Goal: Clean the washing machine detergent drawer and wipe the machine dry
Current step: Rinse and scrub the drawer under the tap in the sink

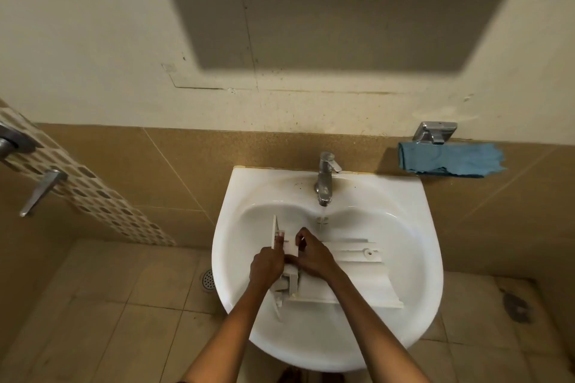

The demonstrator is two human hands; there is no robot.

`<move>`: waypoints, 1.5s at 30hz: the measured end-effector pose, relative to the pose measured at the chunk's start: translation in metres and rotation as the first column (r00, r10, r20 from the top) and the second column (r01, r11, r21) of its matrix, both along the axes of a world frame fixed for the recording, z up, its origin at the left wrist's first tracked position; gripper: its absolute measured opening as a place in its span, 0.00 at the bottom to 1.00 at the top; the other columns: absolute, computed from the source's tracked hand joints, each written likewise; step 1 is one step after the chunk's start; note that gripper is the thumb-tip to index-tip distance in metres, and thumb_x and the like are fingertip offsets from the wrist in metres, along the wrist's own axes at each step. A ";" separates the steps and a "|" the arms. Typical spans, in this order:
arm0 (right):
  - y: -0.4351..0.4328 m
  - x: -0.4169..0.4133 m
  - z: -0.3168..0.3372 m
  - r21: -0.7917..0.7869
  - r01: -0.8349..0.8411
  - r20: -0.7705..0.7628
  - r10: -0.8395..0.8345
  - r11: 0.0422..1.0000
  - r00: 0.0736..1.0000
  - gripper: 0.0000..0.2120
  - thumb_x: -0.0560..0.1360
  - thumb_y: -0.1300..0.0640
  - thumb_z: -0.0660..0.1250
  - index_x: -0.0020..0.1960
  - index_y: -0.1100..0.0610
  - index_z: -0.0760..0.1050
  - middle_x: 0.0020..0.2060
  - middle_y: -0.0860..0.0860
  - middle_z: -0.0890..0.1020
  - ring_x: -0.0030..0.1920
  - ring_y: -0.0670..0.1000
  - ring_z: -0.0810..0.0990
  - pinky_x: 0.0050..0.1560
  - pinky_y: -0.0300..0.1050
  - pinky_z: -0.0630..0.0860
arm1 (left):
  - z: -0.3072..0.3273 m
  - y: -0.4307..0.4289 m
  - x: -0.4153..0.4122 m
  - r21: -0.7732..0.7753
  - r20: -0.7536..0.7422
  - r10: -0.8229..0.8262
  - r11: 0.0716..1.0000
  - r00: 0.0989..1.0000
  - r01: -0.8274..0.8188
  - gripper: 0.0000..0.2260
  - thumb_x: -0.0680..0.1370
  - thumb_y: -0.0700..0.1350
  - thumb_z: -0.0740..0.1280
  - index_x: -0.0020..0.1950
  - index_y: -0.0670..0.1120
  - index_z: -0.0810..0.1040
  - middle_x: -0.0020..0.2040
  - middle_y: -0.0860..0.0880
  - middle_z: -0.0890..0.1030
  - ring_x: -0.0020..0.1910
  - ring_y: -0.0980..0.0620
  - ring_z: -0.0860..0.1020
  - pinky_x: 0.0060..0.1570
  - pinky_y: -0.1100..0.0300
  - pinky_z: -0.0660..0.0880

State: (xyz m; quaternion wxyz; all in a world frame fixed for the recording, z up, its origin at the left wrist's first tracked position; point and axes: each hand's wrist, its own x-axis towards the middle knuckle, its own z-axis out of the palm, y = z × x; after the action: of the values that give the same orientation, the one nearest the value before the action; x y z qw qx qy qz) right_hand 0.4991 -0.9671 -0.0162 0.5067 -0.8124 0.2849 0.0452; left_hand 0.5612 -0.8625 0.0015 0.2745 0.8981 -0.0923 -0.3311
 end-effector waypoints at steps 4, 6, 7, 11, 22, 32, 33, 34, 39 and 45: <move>-0.002 0.002 0.000 0.027 -0.009 -0.016 0.010 1.000 1.000 0.19 0.66 0.47 0.74 0.38 0.47 0.62 0.31 0.44 0.70 0.30 0.44 0.67 0.33 0.38 0.64 | -0.003 0.001 0.001 0.009 0.002 0.011 1.000 1.000 -0.011 0.32 0.80 0.63 0.44 0.46 0.40 0.77 0.50 0.39 0.80 0.47 0.44 0.76 0.53 0.53 0.71; -0.002 0.003 0.001 0.037 0.003 -0.008 -0.002 0.999 1.000 0.18 0.67 0.48 0.74 0.39 0.49 0.64 0.32 0.44 0.70 0.31 0.43 0.68 0.33 0.38 0.64 | -0.001 0.001 0.002 0.018 0.006 0.006 1.000 1.000 -0.006 0.32 0.80 0.63 0.44 0.50 0.39 0.78 0.51 0.39 0.80 0.47 0.45 0.75 0.52 0.53 0.70; 0.000 0.003 0.001 0.024 0.027 0.009 -0.027 0.999 1.000 0.16 0.68 0.48 0.73 0.39 0.50 0.65 0.32 0.44 0.70 0.31 0.43 0.68 0.34 0.39 0.64 | 0.000 0.001 0.003 0.025 0.012 -0.002 1.000 1.000 0.002 0.33 0.80 0.62 0.44 0.51 0.38 0.78 0.52 0.39 0.80 0.49 0.44 0.75 0.53 0.53 0.70; 0.006 0.002 -0.005 -0.095 0.319 0.115 -0.308 0.943 0.944 0.12 0.75 0.53 0.67 0.41 0.56 0.65 0.29 0.43 0.69 0.33 0.46 0.70 0.38 0.41 0.66 | -0.002 -0.001 0.001 0.065 0.015 -0.011 0.998 1.000 0.010 0.33 0.80 0.62 0.43 0.53 0.38 0.77 0.54 0.39 0.80 0.52 0.42 0.77 0.53 0.53 0.70; -0.006 0.001 -0.005 0.038 0.081 0.081 -0.084 0.996 0.993 0.18 0.67 0.51 0.75 0.33 0.50 0.64 0.31 0.46 0.72 0.31 0.44 0.70 0.34 0.37 0.66 | 0.004 0.000 0.001 0.070 0.026 -0.019 0.997 0.999 0.017 0.30 0.81 0.60 0.43 0.50 0.39 0.77 0.52 0.39 0.79 0.49 0.43 0.76 0.51 0.55 0.69; -0.028 0.001 0.003 0.630 0.649 -0.172 -0.738 0.426 0.652 0.06 0.79 0.62 0.59 0.43 0.61 0.71 0.31 0.57 0.77 0.22 0.46 0.75 0.21 0.35 0.69 | 0.002 -0.001 0.003 0.095 -0.052 -0.003 0.995 0.999 0.008 0.32 0.73 0.66 0.62 0.62 0.39 0.72 0.59 0.41 0.78 0.57 0.42 0.76 0.55 0.54 0.73; -0.036 -0.003 0.003 0.754 0.620 -0.246 -0.781 0.217 0.574 0.08 0.80 0.64 0.56 0.43 0.62 0.71 0.31 0.58 0.76 0.23 0.49 0.76 0.21 0.35 0.71 | 0.002 -0.001 0.004 0.095 -0.060 -0.001 0.995 0.998 0.006 0.33 0.72 0.66 0.64 0.62 0.39 0.72 0.59 0.42 0.78 0.58 0.43 0.77 0.55 0.55 0.74; -0.043 -0.006 0.002 0.817 0.572 -0.299 -0.798 0.068 0.523 0.10 0.80 0.65 0.54 0.43 0.63 0.70 0.33 0.60 0.76 0.27 0.52 0.77 0.22 0.37 0.74 | 0.002 -0.001 0.004 0.092 -0.065 0.004 0.996 0.998 0.003 0.33 0.71 0.66 0.65 0.62 0.39 0.72 0.58 0.42 0.78 0.57 0.43 0.77 0.54 0.55 0.74; -0.065 -0.006 0.000 0.899 0.416 -0.334 -0.827 -0.136 0.453 0.11 0.80 0.68 0.55 0.43 0.66 0.73 0.32 0.60 0.80 0.27 0.53 0.82 0.27 0.42 0.80 | 0.006 -0.002 0.003 0.066 -0.078 0.025 0.998 0.997 -0.020 0.30 0.75 0.63 0.62 0.63 0.39 0.71 0.60 0.41 0.78 0.59 0.43 0.76 0.56 0.54 0.72; -0.070 0.016 0.004 0.900 0.383 -0.383 -0.796 -0.208 0.469 0.10 0.79 0.68 0.56 0.42 0.66 0.72 0.37 0.59 0.75 0.38 0.54 0.75 0.27 0.41 0.79 | 0.003 -0.002 0.004 0.069 -0.105 0.046 0.997 0.993 -0.039 0.28 0.76 0.63 0.59 0.60 0.40 0.74 0.58 0.41 0.79 0.57 0.42 0.77 0.59 0.50 0.74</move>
State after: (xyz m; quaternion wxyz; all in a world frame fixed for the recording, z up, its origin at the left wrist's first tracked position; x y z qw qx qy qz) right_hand 0.5153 -1.0373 -0.0121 0.8699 -0.0540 0.4541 -0.1848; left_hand 0.5647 -0.8644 0.0044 0.2561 0.8894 -0.0472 -0.3757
